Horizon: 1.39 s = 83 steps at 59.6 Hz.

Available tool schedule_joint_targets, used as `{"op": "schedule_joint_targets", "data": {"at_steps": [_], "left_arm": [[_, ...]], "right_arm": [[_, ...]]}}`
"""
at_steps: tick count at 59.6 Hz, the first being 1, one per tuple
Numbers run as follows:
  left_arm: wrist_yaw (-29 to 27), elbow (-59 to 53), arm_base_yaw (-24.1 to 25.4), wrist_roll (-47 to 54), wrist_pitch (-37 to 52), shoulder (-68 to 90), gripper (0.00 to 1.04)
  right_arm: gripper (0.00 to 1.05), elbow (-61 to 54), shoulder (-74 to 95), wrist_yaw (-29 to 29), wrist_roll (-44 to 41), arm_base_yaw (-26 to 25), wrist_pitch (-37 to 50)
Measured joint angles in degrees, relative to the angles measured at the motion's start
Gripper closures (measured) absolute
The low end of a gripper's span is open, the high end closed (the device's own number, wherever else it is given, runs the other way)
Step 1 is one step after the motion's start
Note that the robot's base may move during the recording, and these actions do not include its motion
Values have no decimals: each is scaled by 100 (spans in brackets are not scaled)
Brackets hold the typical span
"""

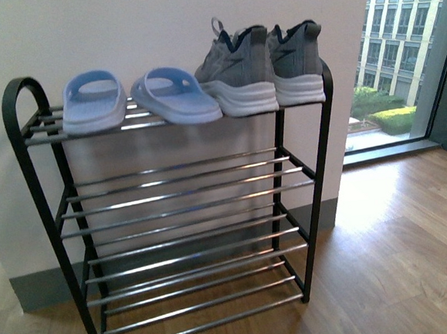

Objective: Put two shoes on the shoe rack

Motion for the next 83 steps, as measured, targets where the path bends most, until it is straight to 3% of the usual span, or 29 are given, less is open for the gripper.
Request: {"op": "schedule_joint_targets", "data": {"at_steps": [83], "left_arm": [[-7,0,11,0,0,0,9]], "right_arm": [[9,0,7,-20,9,9,-2]]}}
